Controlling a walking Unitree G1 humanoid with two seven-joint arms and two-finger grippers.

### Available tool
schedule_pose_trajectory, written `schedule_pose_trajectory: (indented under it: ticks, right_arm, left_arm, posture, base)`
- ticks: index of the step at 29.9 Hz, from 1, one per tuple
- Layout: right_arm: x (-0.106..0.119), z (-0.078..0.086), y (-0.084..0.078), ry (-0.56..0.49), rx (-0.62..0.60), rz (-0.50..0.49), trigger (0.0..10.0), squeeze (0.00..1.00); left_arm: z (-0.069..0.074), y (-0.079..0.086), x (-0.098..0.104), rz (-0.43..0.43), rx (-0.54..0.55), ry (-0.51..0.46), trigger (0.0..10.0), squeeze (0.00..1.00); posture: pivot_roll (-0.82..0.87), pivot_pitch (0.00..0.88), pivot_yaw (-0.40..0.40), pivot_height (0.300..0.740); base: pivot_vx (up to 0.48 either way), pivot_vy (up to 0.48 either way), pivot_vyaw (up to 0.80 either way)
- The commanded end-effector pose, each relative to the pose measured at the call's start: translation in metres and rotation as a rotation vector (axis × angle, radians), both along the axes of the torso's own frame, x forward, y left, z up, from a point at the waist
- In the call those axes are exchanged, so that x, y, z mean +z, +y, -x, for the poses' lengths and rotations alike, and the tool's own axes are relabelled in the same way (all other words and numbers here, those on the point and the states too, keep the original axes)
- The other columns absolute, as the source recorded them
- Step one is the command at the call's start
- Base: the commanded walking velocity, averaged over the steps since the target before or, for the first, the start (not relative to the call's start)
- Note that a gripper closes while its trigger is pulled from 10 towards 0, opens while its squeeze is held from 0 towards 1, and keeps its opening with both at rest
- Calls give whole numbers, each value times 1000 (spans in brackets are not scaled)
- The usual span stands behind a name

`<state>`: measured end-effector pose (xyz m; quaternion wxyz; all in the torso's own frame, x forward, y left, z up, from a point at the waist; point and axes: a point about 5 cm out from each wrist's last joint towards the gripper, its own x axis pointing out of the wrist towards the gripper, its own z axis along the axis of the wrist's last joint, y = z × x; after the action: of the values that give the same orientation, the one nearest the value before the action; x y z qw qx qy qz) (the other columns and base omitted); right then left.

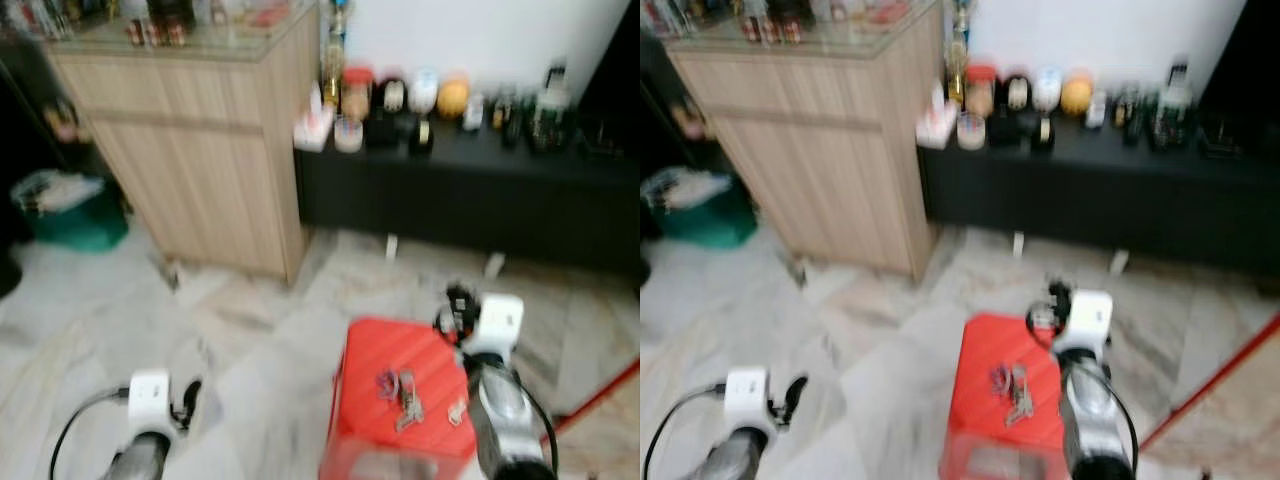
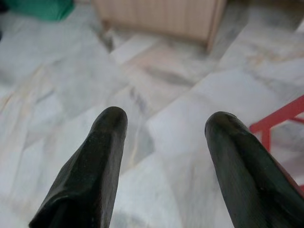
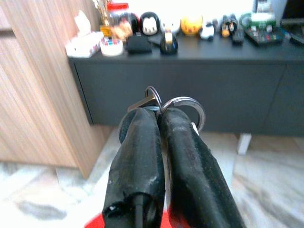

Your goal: Hang keys on a hook

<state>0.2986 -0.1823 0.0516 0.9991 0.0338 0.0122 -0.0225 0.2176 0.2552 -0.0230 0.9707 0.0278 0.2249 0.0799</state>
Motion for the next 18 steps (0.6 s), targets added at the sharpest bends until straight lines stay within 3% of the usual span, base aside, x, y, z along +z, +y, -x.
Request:
schedule_pose_trajectory:
  ticks: [1,9,13,18]
  right_arm:
    - [-1,4,-1,-3,-14,-3,10000,0]
    - [-8,11,-4,21,-40,8,10000,0]
    - [-6,11,-3,18,-22,22,10000,0]
    - [-4,9,-6,11,-32,25,10000,0]
  left_arm:
    - [12,5,-12,-11,24,82,10000,0]
    - [40,4,-35,15,81,209,10000,0]
    - [62,1,-50,37,100,322,10000,0]
    - [68,-1,-54,46,103,347,10000,0]
  posture:
    - [37,0,-4,740]
    - [19,0,-1,740]
    - [12,0,0,740]
    - [6,0,2,740]
  base:
    - [0,0,0]
    - [0,0,0]
    - [0,0,0]
    - [0,0,0]
